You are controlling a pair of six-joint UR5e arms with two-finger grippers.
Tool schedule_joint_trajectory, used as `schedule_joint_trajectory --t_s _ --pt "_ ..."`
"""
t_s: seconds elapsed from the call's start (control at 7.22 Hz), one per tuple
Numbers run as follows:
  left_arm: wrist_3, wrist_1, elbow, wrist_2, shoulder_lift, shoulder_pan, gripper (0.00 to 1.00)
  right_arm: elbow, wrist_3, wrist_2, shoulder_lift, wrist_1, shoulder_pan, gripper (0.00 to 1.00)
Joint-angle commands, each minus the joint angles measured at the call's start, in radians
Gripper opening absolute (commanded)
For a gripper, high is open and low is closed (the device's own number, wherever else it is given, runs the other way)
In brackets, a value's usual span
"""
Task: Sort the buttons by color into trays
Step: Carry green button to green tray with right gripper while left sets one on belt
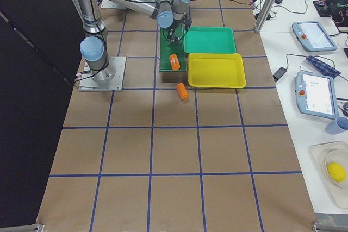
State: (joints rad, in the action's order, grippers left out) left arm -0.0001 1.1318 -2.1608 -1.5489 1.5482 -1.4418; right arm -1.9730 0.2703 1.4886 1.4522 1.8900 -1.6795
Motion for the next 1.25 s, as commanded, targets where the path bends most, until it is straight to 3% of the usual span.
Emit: schedule_joint_trajectory --t_s 0.0,0.14,0.28,0.42,0.69,0.83,0.97,1.11 --pt "-0.053 -0.023 -0.022 -0.005 0.032 -0.017 0.31 0.138 -0.015 0.062 -0.001 0.000 0.000 0.00" --pt "-0.064 -0.035 -0.019 0.001 0.038 -0.017 0.99 0.175 -0.032 0.067 -0.048 0.024 0.000 0.00" --pt "-0.057 -0.043 -0.001 0.001 0.032 -0.017 1.00 0.201 -0.072 0.074 -0.138 0.154 0.000 0.00" --pt "-0.057 -0.015 0.068 0.004 0.035 -0.023 1.00 0.223 -0.075 0.073 -0.176 0.202 0.000 0.00" --pt "-0.057 0.302 0.381 0.013 0.049 -0.086 1.00 0.232 -0.092 0.070 -0.231 0.245 0.003 0.00" --pt "-0.057 0.394 0.514 0.015 0.044 -0.124 1.00 0.232 -0.092 0.067 -0.237 0.245 0.001 0.03" --pt "-0.052 0.432 0.563 0.013 0.000 -0.152 1.00 0.232 -0.094 0.071 -0.245 0.247 0.003 0.79" --pt "-0.044 0.416 0.562 0.007 -0.006 -0.140 1.00 0.233 -0.094 0.073 -0.242 0.247 0.003 1.00"
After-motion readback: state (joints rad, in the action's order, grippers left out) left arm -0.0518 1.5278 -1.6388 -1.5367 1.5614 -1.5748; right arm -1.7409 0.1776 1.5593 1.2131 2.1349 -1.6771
